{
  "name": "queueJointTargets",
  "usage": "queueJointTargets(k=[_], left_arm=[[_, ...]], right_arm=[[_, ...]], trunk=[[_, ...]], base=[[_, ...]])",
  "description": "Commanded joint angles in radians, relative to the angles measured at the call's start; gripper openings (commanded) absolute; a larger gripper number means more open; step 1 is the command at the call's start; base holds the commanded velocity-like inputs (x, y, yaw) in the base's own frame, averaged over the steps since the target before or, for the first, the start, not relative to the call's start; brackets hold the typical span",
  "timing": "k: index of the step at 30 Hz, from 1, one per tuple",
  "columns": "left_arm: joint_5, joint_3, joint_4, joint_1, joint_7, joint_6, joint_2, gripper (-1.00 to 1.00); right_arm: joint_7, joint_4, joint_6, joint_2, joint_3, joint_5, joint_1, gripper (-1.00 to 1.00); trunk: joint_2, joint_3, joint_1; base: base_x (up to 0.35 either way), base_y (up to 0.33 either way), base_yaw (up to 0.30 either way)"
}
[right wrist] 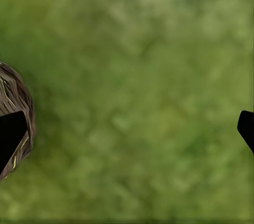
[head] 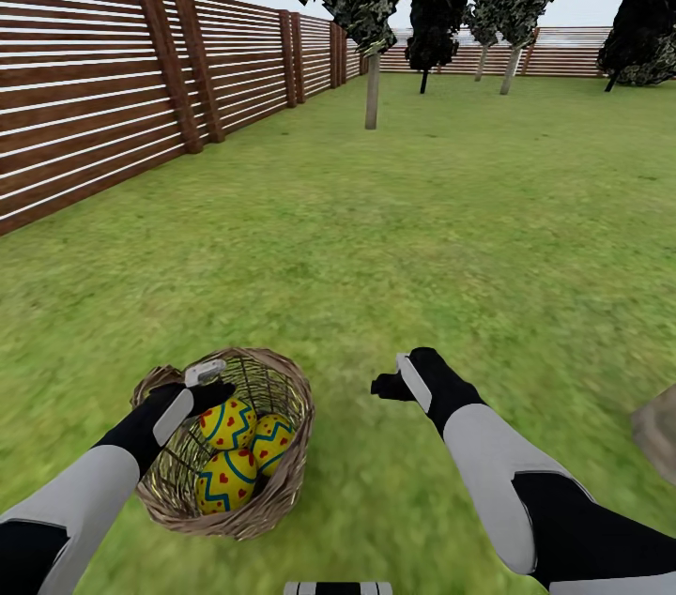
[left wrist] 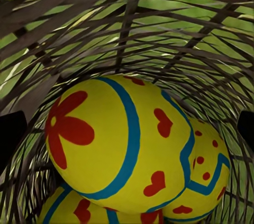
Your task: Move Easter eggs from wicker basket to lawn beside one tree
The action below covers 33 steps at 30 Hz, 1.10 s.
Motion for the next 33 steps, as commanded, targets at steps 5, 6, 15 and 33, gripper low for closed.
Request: queueJointTargets(k=[5, 6, 15, 33], left_arm=[[0.011, -0.007, -0.002, 0.0, 0.01, 0.006, 0.002, 1.0], [0.011, -0.007, -0.002, 0.0, 0.01, 0.006, 0.002, 1.0], [0.012, -0.007, -0.002, 0.0, 0.009, 0.009, 0.001, 1.0], [0.011, -0.007, -0.003, 0.0, 0.006, 0.01, 0.001, 1.0]], right_arm=[[-0.009, -0.001, 0.003, 0.001, -0.006, -0.009, 0.0, 1.0], [-0.009, -0.001, 0.003, 0.001, -0.006, -0.009, 0.0, 1.0], [-0.009, -0.001, 0.003, 0.001, -0.006, -0.009, 0.0, 1.0], [-0.009, -0.001, 0.003, 0.001, -0.006, -0.009, 0.0, 1.0]], trunk=[[0.0, -0.001, 0.0], [-0.001, -0.005, 0.0], [-0.001, -0.012, 0.001], [-0.002, -0.028, 0.003]], base=[[0.0, 0.0, 0.0], [0.0, 0.0, 0.0], [0.0, 0.0, 0.0], [0.0, 0.0, 0.0]])
